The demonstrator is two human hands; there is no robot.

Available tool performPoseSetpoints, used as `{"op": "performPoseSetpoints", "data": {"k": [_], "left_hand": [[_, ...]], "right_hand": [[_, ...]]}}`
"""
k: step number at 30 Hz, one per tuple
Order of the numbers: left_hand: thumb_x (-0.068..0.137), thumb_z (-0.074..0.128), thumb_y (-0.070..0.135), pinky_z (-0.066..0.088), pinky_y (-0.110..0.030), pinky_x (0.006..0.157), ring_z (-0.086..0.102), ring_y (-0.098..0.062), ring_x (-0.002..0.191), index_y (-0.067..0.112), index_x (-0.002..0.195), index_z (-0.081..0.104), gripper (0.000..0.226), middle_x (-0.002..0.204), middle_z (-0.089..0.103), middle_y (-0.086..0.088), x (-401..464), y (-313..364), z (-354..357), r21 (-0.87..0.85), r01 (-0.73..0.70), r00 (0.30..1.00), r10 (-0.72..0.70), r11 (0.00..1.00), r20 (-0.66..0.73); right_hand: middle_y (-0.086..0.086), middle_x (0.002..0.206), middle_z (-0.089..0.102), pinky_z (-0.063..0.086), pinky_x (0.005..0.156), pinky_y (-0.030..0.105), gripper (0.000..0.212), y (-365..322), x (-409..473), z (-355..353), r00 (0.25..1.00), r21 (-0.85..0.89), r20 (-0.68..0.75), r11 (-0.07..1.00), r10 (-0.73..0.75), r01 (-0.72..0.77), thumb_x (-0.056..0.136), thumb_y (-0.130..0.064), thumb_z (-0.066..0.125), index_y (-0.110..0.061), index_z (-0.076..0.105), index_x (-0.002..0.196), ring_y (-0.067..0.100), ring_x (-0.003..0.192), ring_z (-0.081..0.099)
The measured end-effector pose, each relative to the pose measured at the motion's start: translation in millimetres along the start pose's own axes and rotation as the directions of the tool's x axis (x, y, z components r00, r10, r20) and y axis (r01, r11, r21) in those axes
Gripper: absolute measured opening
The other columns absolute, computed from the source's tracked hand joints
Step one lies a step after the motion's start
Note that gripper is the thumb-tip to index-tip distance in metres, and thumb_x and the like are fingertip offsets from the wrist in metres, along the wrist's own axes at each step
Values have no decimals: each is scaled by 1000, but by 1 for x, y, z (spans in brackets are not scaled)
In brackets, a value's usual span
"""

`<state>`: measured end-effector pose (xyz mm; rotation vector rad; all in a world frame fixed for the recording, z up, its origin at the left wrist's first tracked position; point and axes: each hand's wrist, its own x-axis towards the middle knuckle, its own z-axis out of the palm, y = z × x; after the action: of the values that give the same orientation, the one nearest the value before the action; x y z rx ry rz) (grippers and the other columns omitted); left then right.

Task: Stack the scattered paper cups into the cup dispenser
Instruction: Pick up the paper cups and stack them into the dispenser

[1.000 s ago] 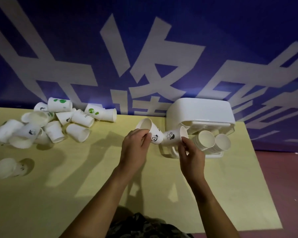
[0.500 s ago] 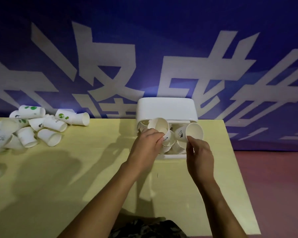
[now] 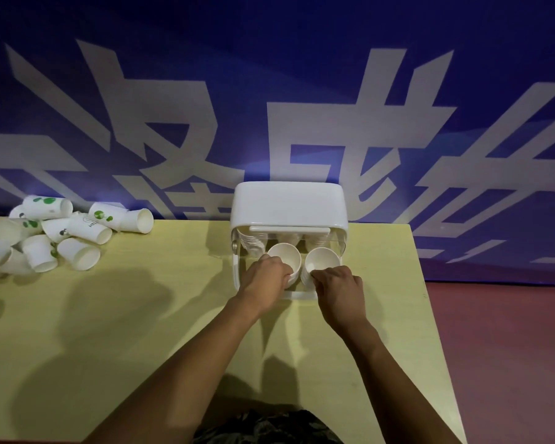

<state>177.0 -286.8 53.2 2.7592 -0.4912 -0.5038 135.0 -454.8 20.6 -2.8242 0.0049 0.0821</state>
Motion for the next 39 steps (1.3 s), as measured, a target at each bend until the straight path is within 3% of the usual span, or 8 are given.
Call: {"op": "performPoseSetpoints", "data": {"k": [8, 12, 16, 21, 24, 30, 36, 39], "left_hand": [[96, 49, 21, 45, -36, 92, 50, -18, 110, 18, 117, 66, 27, 118, 59, 2, 0, -9, 24, -211, -10, 986, -26, 977, -167], [93, 56, 21, 48, -27, 82, 56, -10, 97, 20, 112, 67, 22, 110, 62, 8, -24, -36, 23, -433, 21, 930, -177, 901, -323], [91, 61, 16, 52, -28, 82, 65, -13, 91, 14, 108, 70, 19, 100, 71, 2, -60, -85, 19, -642, 150, 860, -420, 752, -291], [89, 63, 11, 49, -27, 85, 66, -18, 91, 11, 99, 72, 13, 95, 72, 0, -114, -166, 14, -771, 277, 708, -665, 574, -240], [89, 63, 10, 48, -26, 84, 66, -18, 90, 12, 93, 72, 10, 90, 70, 4, -140, -217, 9, -817, 311, 623, -754, 485, -210], [89, 62, 13, 50, -37, 89, 65, -27, 93, 11, 95, 71, 12, 98, 71, -6, -177, -334, -14, -863, 357, 463, -870, 358, -170], [88, 63, 18, 43, -34, 91, 60, -32, 105, 7, 110, 66, 25, 109, 68, -11, -218, -462, -30, -893, 419, 188, -978, 163, -90], [86, 65, 18, 45, -41, 92, 58, -40, 110, 2, 118, 59, 36, 118, 61, -21, -238, -511, -33, -908, 420, 7, -1000, 11, -8]], "right_hand": [[-3, 99, 71, 41, 75, 35, 17, -2, -3, 3, 999, 46, -48, 999, -1, 3, 94, -18, 56, -20, 70, 104, 28, 100, 58], [-1, 98, 70, 49, 71, 35, 13, -28, -8, 5, 983, 208, -181, 975, -45, 83, 90, -16, 63, -18, 69, 102, 26, 88, 59], [-4, 88, 69, 50, 62, 32, 12, -74, -8, 20, 994, 431, -62, 896, -85, 103, 95, -22, 58, -21, 68, 89, 16, 76, 60], [-8, 67, 57, 40, 56, 27, 25, -142, -4, 56, 972, 472, 154, 877, -176, 84, 96, -30, 53, -25, 55, 71, 4, 61, 53], [-13, 72, 60, 38, 59, 21, 16, -187, -2, 81, 957, 474, 247, 880, -153, 18, 94, -30, 55, -27, 65, 81, -2, 61, 53], [-6, 90, 72, 48, 71, 25, 16, -289, 17, 121, 921, 464, 375, 881, -108, -86, 95, -28, 55, -22, 69, 91, 13, 81, 66], [-6, 81, 70, 44, 68, 18, 15, -397, 44, 167, 892, 506, 451, 835, -42, -217, 93, -20, 58, -18, 73, 90, 13, 80, 66], [-1, 81, 72, 51, 75, 32, 16, -440, 58, 191, 857, 546, 513, 756, 40, -362, 91, -17, 59, -18, 74, 89, 18, 80, 66]]}}
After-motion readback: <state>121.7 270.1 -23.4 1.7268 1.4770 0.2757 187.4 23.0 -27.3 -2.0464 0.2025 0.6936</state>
